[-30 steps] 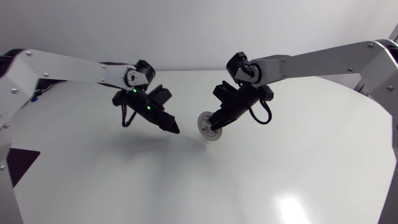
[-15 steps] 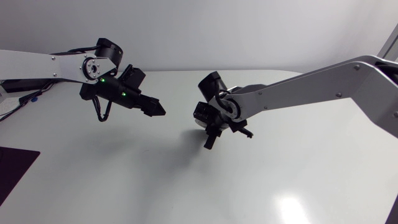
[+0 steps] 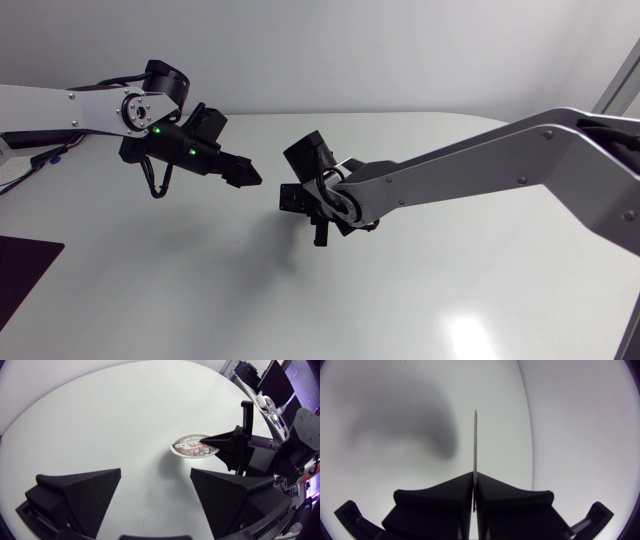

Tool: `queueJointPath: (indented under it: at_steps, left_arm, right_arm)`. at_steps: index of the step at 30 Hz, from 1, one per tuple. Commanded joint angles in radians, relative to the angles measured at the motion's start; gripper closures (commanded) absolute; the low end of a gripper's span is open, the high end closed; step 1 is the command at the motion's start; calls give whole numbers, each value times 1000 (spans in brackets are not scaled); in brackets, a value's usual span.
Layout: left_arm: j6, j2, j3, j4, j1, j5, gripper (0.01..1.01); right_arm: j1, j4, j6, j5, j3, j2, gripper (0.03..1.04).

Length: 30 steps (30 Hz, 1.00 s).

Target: Turn the coaster over.

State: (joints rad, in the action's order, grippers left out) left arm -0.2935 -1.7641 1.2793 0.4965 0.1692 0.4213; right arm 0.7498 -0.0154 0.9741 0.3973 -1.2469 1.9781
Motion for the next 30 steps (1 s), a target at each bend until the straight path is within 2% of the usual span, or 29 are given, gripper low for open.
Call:
queueJointPath:
  at_steps: [1,6,8,12,14,17,18,24,27,30]
  left_arm:
    - [16,25,-29,-4,-5,-1,52]
    - [20,23,-31,-4,-2,-1,52]
    - [24,25,-32,-4,0,-1,51]
    - [27,29,-34,-4,3,-1,51]
    - [28,34,-32,-3,4,-1,51]
    - [33,37,-28,-3,10,-3,51]
    - [34,38,-26,-3,13,-3,51]
    - [45,48,-24,2,26,-6,51]
    - [48,48,-23,4,39,-10,51]
    - [60,49,-21,4,50,-15,51]
  right_arm:
    - [10,-51,94,31,38,38,1020]
    - [23,-72,132,46,69,45,1018]
    - [31,-72,132,46,83,42,982]
    - [48,-66,121,44,113,19,544]
    - [59,-61,110,46,135,1,433]
    - [65,-61,101,54,165,-21,184]
    - [63,-61,100,52,173,-36,131]
    - [60,48,17,-14,168,-203,133]
    - [48,120,-55,-68,115,-231,215]
    - [36,157,-98,-114,95,-239,220]
